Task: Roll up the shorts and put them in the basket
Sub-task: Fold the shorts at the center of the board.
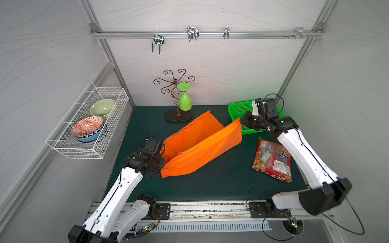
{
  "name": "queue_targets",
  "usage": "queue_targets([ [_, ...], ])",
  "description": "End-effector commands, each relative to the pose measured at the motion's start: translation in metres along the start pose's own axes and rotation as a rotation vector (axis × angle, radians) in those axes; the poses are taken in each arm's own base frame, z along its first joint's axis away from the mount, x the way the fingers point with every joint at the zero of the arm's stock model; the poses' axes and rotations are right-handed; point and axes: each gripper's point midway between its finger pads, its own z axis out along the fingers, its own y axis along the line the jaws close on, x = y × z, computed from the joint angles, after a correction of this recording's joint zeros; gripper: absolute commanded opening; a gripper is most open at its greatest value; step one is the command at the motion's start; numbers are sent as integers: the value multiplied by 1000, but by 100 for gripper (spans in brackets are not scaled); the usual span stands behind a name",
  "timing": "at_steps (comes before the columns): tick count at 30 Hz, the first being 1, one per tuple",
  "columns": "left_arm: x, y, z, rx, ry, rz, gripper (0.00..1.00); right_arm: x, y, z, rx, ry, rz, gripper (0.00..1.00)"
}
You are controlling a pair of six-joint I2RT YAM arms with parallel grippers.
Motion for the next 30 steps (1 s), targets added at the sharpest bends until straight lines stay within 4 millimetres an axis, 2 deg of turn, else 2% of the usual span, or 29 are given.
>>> queue_targets([
  [1, -45, -13, -12, -8, -175, -24, 0, -26, 16, 29, -33, -8, -19, 0],
  [5, -62, -3, 10, -84, -168, -78, 0, -38, 22, 79, -38, 41, -10, 0],
  [8, -71, 1, 31, -133, -161, -88, 0, -37, 20, 121, -32, 95, 0, 0],
  [12, -85, -2, 53, -191, -161, -53, 0, -36, 14, 156, -11, 139, 10, 0],
  [19, -95, -1, 76, -220, -125, -77, 0, -38, 9, 183, 8, 147, 3, 0],
  [23, -98, -5, 86, -214, -98, -70, 0, -37, -4, 190, 57, 146, 12, 0],
  [27, -104, -15, 90, -183, -92, -62, 0, -40, -25, 193, 112, 139, 67, 0],
  [30, -108, -18, 93, -190, -83, -66, 0, -41, -33, 201, 123, 150, 91, 0],
])
